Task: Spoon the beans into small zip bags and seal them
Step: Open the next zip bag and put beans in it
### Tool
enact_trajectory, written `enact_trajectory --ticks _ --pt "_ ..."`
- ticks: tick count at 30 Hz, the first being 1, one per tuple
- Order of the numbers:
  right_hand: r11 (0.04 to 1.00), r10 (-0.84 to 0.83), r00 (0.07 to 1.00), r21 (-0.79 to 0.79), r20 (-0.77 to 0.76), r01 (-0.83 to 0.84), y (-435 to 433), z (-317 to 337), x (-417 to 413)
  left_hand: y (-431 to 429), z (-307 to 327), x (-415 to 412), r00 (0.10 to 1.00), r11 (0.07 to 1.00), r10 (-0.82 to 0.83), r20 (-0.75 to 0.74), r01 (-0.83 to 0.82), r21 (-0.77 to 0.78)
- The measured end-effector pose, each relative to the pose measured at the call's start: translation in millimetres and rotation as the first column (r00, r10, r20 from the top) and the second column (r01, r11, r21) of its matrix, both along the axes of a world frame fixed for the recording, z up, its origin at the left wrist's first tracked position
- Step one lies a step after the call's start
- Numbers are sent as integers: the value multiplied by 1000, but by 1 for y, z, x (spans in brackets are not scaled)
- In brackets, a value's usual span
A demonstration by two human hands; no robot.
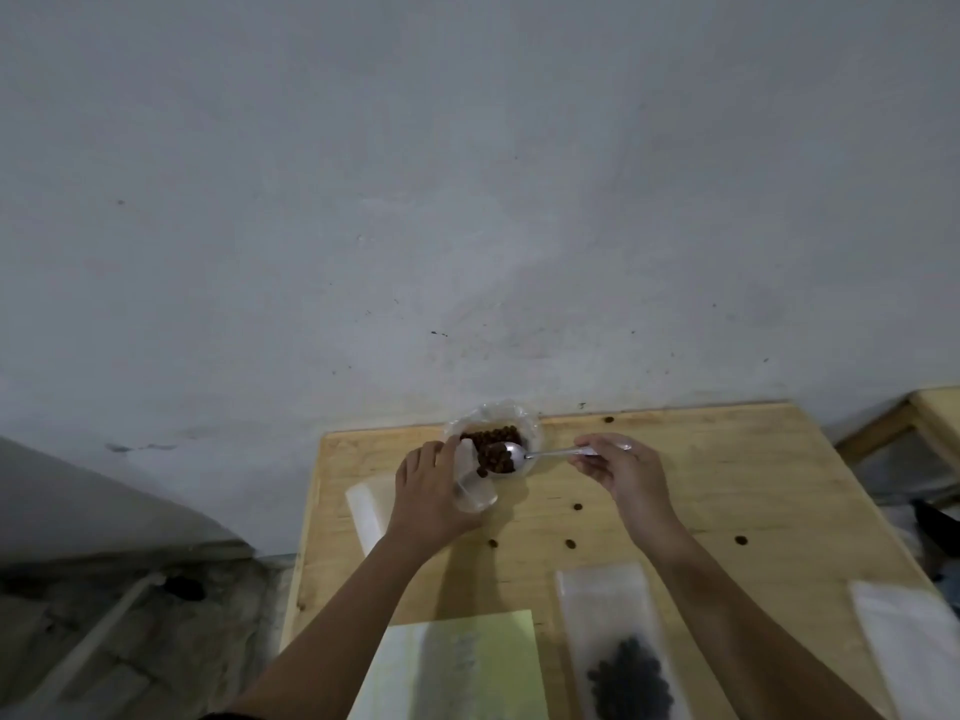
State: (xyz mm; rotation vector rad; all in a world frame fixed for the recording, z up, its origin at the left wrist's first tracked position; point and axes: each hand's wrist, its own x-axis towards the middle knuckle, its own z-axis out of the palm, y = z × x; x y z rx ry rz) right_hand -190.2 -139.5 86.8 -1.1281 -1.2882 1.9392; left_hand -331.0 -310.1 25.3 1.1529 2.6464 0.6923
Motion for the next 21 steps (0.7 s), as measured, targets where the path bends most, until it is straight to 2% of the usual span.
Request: enact_trajectory --ticks 3,9,12,15,17,19,21 --pt "990 19 1000 139 11 -20 -1 2 12 12 -2 10 995 996 -50 -84 56 72" --pt "954 -89 996 289 23 79 5 -2 15 13 -4 11 998 995 -69 -9 69 69" --pt "915 -19 989 401 147 -42 2 -13 4 5 -3 6 999 993 -26 -32 30 118" --pt "789 67 950 567 304 -237 -6 -25 -11 -6 3 -1 1000 988 14 -24 -11 153" --pt "719 65 926 626 373 -302 -13 -32 -22 -17 9 -4 999 974 12 32 -19 225" --pt "733 47 910 605 412 -312 -20 -39 -31 -29 17 -4 992 954 -8 129 -31 297" --pt "830 68 918 489 390 -269 -26 -47 -41 -40 22 -5 987 943 -17 160 -38 330"
